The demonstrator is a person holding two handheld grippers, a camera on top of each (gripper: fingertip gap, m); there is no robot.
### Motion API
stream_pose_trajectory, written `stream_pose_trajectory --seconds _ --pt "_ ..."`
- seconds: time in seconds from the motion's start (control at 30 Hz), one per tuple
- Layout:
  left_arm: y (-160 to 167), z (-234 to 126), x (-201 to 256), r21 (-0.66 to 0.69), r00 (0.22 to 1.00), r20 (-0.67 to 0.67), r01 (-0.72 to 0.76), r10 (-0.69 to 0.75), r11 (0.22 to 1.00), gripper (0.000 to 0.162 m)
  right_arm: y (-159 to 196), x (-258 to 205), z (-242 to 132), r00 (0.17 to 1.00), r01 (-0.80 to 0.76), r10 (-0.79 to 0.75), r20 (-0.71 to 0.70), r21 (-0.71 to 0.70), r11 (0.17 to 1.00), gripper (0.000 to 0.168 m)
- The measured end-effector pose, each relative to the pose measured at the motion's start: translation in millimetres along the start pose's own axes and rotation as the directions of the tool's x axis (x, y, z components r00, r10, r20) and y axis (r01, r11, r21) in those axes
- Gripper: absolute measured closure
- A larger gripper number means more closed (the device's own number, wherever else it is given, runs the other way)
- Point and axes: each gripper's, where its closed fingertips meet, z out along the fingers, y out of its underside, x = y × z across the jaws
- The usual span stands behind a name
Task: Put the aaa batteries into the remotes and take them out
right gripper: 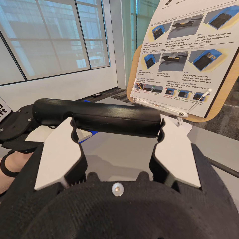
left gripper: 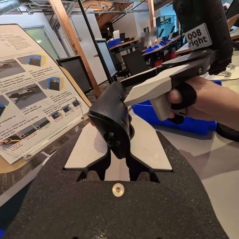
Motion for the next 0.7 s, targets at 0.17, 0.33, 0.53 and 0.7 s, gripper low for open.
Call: stream_pose_trajectory --seconds 0.17,0.33,0.53,0.7 --pt "-0.4 0.9 5.1 0.016 1.000 -0.011 -0.011 0.011 1.000 0.138 -5.5 -0.9 -3.1 0.998 0.062 -0.062 -0.003 0.037 0.997 0.045" --pt "-1.3 0.9 9.5 0.018 0.998 -0.009 -0.057 0.057 0.998 0.137 -8.0 -2.0 -6.1 0.996 0.092 -0.092 0.013 0.041 0.995 0.046" --pt "-5.3 -0.3 13.5 0.038 0.998 -0.010 -0.069 0.070 0.997 0.137 -15.1 -3.5 -11.3 0.991 0.127 -0.129 0.023 0.065 0.990 0.050" --pt "-6.9 -1.1 15.7 0.041 0.996 -0.014 -0.090 0.091 0.995 0.138 -17.8 -4.3 -13.5 0.990 0.132 -0.134 0.033 0.065 0.989 0.053"
